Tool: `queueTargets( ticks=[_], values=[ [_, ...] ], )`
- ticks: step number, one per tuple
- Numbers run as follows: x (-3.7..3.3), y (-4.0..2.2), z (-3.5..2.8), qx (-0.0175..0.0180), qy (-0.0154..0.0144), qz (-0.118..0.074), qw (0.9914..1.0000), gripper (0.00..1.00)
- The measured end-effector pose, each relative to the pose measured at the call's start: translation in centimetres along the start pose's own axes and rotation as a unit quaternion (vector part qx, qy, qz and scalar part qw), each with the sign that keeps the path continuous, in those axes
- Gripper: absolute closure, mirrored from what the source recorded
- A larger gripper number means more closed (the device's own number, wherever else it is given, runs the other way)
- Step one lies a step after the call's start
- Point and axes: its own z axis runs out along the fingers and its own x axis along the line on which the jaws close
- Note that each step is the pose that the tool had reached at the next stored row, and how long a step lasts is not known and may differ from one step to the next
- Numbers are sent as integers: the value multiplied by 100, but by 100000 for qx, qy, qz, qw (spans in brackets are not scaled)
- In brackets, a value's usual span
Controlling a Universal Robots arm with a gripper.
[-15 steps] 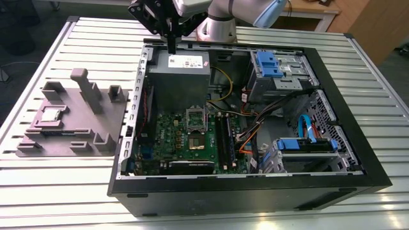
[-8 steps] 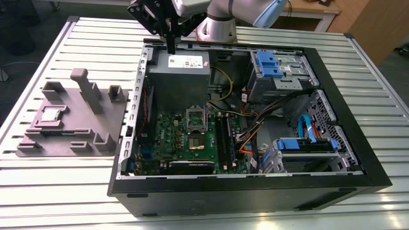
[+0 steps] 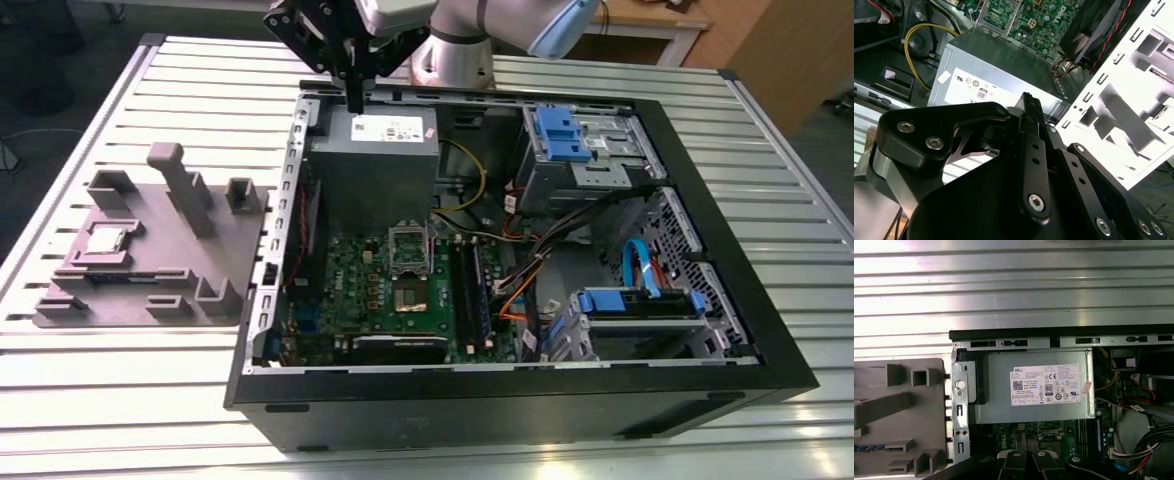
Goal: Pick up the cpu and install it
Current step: 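Reach for the cpu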
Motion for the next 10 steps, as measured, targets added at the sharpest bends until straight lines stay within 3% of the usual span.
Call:
queueTargets(
  ticks=[10],
  values=[
    [60, -4, 17, -2, 3, -61, 100000, 90]
  ],
)
